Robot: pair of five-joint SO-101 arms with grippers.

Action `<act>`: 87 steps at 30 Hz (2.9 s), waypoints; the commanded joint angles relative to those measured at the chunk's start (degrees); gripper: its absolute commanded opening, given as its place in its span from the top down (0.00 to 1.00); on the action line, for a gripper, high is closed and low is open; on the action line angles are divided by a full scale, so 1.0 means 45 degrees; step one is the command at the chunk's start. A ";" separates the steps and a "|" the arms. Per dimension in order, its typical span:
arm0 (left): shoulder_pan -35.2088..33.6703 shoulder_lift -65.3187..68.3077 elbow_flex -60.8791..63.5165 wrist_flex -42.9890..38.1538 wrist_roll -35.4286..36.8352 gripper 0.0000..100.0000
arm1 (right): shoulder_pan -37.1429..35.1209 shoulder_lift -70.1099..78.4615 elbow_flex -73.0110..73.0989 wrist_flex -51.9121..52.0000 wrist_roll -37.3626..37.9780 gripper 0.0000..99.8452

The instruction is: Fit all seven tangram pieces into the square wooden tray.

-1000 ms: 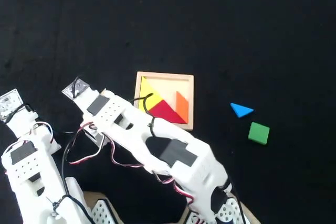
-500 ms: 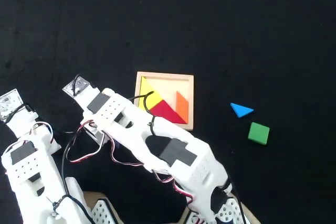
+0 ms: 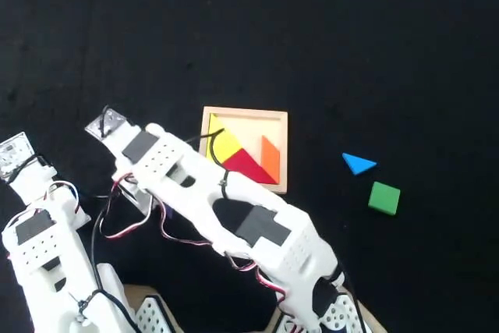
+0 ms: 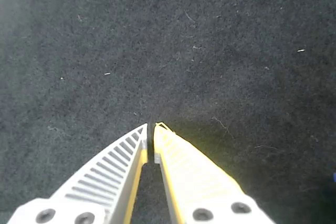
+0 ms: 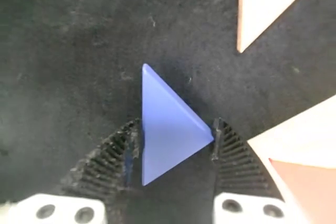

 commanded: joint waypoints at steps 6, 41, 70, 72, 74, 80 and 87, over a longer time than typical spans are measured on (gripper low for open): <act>0.0088 -0.0215 -0.0029 -0.0234 0.0078 0.97 | 0.1934 -0.0596 -0.2452 0.2540 0.1192 0.84; 0.0088 -0.0215 -0.0029 -0.0234 0.0078 0.97 | 0.8713 -0.7082 0.6027 -0.2188 0.6349 0.84; 0.0088 -0.0215 -0.0029 -0.0234 0.0078 0.97 | 0.9221 -0.2569 0.3175 -0.3302 0.7873 0.84; 0.0088 -0.0215 -0.0029 -0.0234 0.0078 0.97 | 0.9201 -0.2628 0.3175 -0.3282 0.7853 0.83; 0.0088 -0.0215 -0.0029 -0.0234 0.0078 0.97 | 0.9162 -0.2628 0.3175 -0.3282 0.7853 0.80; 0.0088 -0.0215 -0.0029 -0.0234 0.0078 0.97 | 0.8772 -0.2569 0.3175 -0.3302 0.7873 0.71; 0.0088 -0.0215 -0.0029 -0.0234 0.0078 0.97 | 0.8654 -0.2667 0.3155 -0.3321 0.7932 0.75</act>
